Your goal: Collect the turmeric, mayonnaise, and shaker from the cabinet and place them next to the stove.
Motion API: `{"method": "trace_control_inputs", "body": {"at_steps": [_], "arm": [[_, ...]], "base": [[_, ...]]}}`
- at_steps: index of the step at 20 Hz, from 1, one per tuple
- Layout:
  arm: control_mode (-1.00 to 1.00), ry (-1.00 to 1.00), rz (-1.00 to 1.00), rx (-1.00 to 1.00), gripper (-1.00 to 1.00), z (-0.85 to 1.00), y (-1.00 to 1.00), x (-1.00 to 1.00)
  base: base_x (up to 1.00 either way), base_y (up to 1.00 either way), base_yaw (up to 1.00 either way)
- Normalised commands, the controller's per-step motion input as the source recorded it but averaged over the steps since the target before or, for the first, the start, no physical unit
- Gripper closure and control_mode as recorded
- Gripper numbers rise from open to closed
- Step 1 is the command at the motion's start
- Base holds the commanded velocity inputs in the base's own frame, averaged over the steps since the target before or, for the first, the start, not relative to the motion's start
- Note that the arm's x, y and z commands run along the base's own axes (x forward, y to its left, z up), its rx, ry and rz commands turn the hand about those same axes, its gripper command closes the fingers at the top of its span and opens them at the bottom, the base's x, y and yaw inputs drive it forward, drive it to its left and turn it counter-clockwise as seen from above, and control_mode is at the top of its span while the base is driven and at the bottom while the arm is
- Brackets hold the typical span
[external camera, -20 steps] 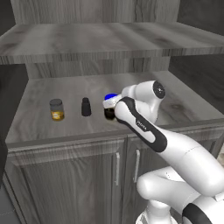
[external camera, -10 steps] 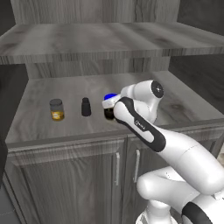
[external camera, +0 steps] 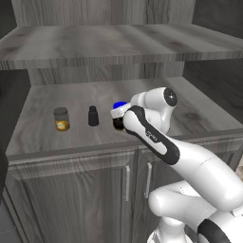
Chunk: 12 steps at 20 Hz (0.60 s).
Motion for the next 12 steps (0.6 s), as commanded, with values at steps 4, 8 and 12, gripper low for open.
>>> {"method": "trace_control_inputs", "body": {"at_steps": [4, 8, 12], "arm": [[-1.0, 0.0, 0.0, 0.0, 1.0, -0.01, 0.02, 0.0], [-1.0, 0.0, 0.0, 0.0, 1.0, 0.0, 0.09, -0.01], [-1.0, 0.0, 0.0, 0.0, 1.0, 0.0, 0.02, -0.12]], "base": [[0.0, 0.0, 0.0], [0.0, 0.0, 0.0], [0.0, 0.0, 0.0]]}}
